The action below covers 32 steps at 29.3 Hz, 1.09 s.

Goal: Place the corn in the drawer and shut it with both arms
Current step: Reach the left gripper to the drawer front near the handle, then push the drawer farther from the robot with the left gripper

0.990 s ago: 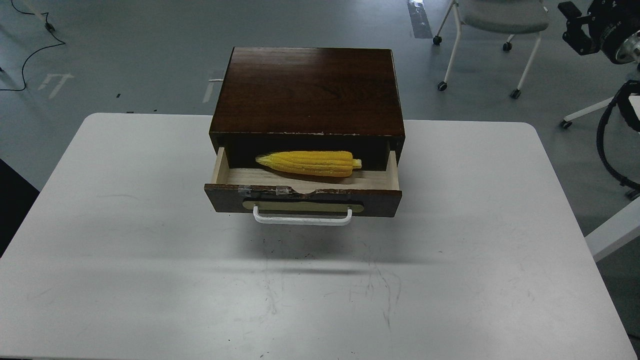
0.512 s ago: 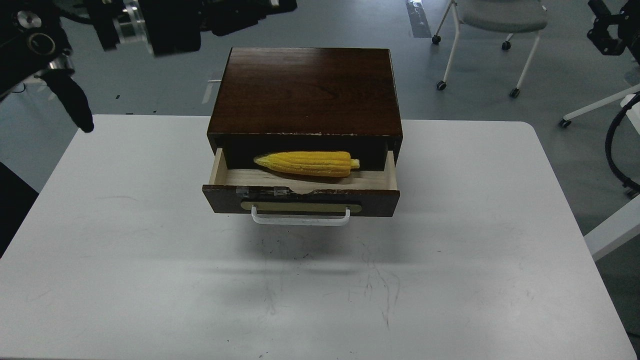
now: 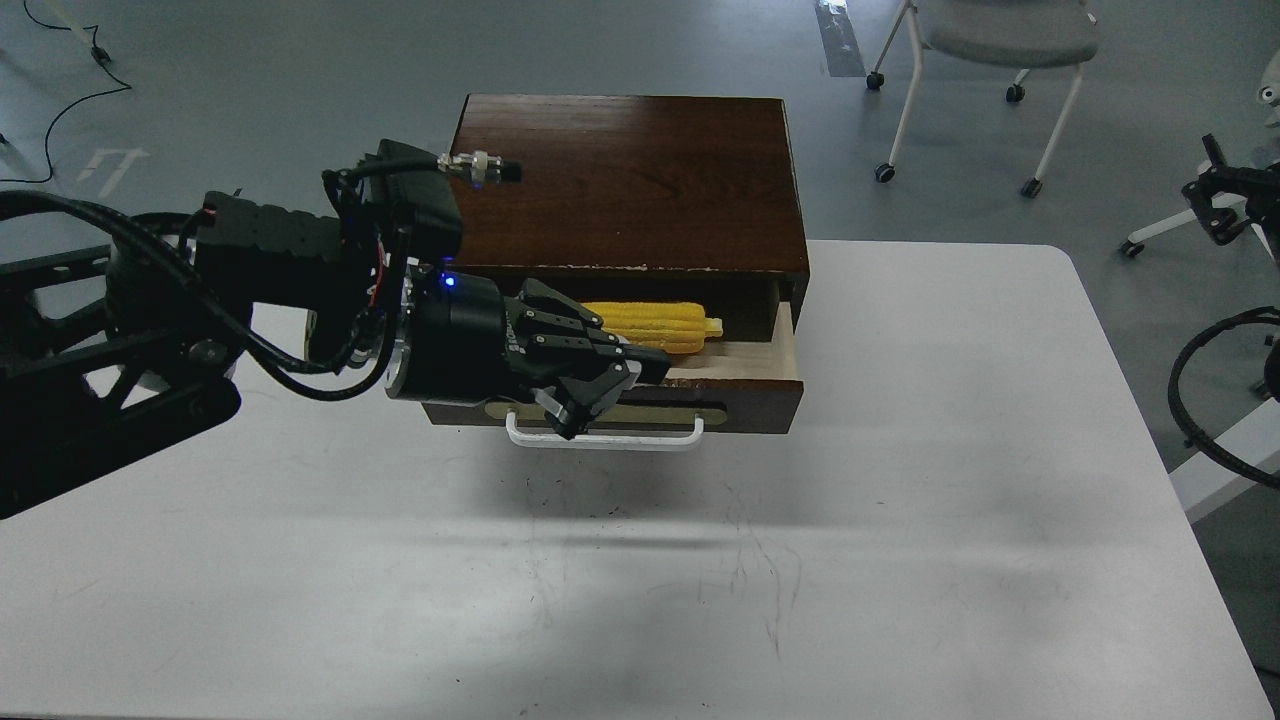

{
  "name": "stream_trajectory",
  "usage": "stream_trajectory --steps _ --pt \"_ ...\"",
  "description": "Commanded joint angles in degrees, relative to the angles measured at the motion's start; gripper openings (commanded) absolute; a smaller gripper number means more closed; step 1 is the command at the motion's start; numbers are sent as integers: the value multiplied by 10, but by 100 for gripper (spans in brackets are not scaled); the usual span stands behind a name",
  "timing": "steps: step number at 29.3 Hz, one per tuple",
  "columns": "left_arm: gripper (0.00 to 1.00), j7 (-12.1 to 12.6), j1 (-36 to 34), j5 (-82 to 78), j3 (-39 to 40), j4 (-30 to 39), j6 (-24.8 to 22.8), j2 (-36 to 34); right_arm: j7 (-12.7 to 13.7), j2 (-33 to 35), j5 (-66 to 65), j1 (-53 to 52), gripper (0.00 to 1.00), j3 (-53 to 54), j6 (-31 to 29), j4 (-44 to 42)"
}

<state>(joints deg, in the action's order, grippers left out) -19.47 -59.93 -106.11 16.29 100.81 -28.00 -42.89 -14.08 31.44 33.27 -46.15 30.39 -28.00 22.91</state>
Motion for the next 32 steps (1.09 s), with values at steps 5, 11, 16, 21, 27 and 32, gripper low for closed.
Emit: stream_trajectory --steps 5,11,16,21,27,32 --pt "0 0 4 -127 -48 -1 0 15 0 -16 0 3 100 3 0 -9" --pt "0 0 3 -185 -66 -10 0 17 -1 -17 -1 4 100 5 0 -24" --pt "0 0 3 -189 -66 -18 0 14 -1 -18 -1 4 100 5 0 -24" --pt "0 -2 3 -189 -66 -40 0 10 -2 -19 -1 -2 100 5 0 -24" --pt "0 -2 3 -189 -66 -56 0 11 -2 -18 -1 -5 100 4 0 -24" --pt "0 -2 -4 -189 -66 -70 0 11 -2 -18 -1 -5 100 5 0 -25"
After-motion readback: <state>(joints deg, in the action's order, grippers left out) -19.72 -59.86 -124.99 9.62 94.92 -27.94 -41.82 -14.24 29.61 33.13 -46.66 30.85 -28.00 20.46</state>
